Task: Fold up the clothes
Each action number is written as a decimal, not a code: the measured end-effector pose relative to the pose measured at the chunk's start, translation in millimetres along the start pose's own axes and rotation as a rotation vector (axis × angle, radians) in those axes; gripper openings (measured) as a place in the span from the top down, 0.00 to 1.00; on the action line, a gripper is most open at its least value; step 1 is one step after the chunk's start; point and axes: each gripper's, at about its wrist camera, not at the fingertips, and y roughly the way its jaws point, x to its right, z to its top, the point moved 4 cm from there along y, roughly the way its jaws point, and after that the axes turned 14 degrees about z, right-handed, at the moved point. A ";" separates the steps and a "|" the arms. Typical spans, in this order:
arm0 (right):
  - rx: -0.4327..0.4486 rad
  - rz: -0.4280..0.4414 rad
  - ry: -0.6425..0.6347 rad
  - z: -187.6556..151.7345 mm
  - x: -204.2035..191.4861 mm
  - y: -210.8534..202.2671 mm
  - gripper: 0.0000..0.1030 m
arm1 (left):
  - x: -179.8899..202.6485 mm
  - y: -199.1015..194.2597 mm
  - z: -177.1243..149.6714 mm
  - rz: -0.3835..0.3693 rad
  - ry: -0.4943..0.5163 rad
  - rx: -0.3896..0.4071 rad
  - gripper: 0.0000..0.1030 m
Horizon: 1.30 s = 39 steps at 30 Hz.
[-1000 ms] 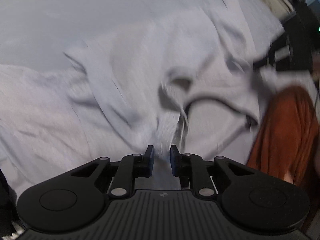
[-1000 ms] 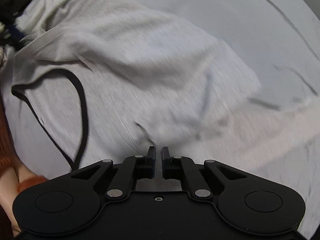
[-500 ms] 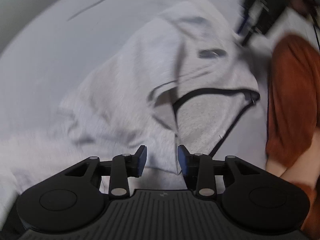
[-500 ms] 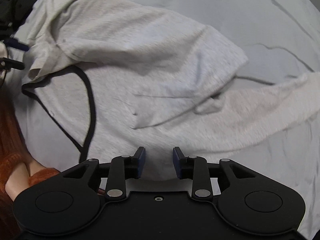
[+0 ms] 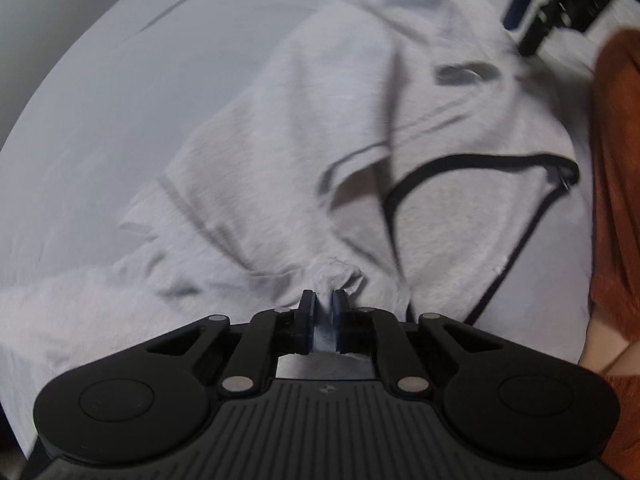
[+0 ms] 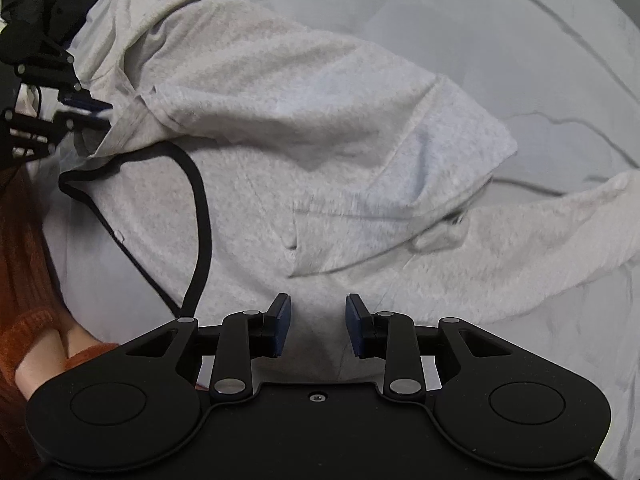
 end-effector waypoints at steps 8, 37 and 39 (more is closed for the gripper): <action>-0.007 -0.049 -0.154 27.4 -18.5 24.3 0.72 | -25.3 -3.2 -37.8 0.042 -0.094 -0.070 0.93; -0.077 -0.179 -0.336 31.1 -19.9 52.1 0.95 | 73.3 -11.6 -12.8 0.289 0.593 0.288 0.80; -0.063 -0.161 -0.337 33.2 -20.2 53.1 0.95 | 74.8 -7.7 -9.4 0.280 0.592 0.284 0.80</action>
